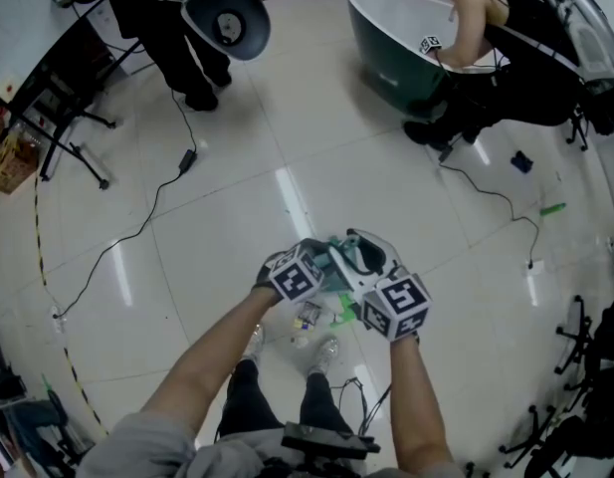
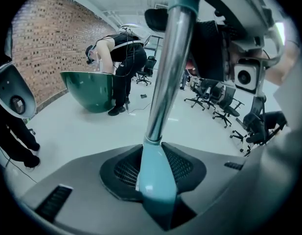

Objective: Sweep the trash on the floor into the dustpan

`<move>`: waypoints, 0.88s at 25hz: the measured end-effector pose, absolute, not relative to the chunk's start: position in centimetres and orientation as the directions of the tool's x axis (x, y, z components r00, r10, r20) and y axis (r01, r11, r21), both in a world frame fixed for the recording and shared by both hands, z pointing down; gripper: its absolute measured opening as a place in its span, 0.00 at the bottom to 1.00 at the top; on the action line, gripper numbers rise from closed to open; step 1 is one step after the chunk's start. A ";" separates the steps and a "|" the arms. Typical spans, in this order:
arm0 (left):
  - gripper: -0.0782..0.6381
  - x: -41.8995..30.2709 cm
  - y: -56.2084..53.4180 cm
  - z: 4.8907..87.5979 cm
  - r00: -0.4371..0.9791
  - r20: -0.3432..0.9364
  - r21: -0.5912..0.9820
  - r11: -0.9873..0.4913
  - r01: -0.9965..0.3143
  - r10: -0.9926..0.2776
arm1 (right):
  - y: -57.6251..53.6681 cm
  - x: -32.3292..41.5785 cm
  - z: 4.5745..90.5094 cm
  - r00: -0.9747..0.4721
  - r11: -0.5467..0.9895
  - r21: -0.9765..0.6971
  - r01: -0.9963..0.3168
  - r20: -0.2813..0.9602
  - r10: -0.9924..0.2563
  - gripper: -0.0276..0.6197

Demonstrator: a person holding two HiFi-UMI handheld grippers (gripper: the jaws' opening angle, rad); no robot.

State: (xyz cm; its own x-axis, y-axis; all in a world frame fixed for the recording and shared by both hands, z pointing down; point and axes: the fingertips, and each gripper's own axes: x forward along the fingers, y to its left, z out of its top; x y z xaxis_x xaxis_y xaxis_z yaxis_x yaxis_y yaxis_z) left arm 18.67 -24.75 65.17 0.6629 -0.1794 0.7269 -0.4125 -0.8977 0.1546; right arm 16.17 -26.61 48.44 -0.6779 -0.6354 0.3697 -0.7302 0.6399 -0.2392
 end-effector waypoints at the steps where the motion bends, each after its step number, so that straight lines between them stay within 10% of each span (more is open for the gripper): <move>1: 0.27 18.7 -24.7 65.0 0.672 0.720 0.162 -0.899 -0.407 -0.174 | -26.8 16.0 48.4 -0.683 0.647 -0.237 -0.725 0.366 -0.632 0.32; 22: 0.27 17.5 -23.4 65.2 0.674 0.701 0.130 -0.889 -0.439 -0.231 | -28.8 20.0 49.4 -0.642 0.574 -0.289 -0.766 0.343 -0.685 0.19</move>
State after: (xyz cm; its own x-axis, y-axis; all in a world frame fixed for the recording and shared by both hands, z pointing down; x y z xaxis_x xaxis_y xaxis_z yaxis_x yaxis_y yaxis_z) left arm 17.52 -23.37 65.17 0.6743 -0.2306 0.7015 -0.4394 -0.8888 0.1302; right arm 19.96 -28.81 49.35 -0.6424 -0.6851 0.3434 -0.7663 0.5739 -0.2887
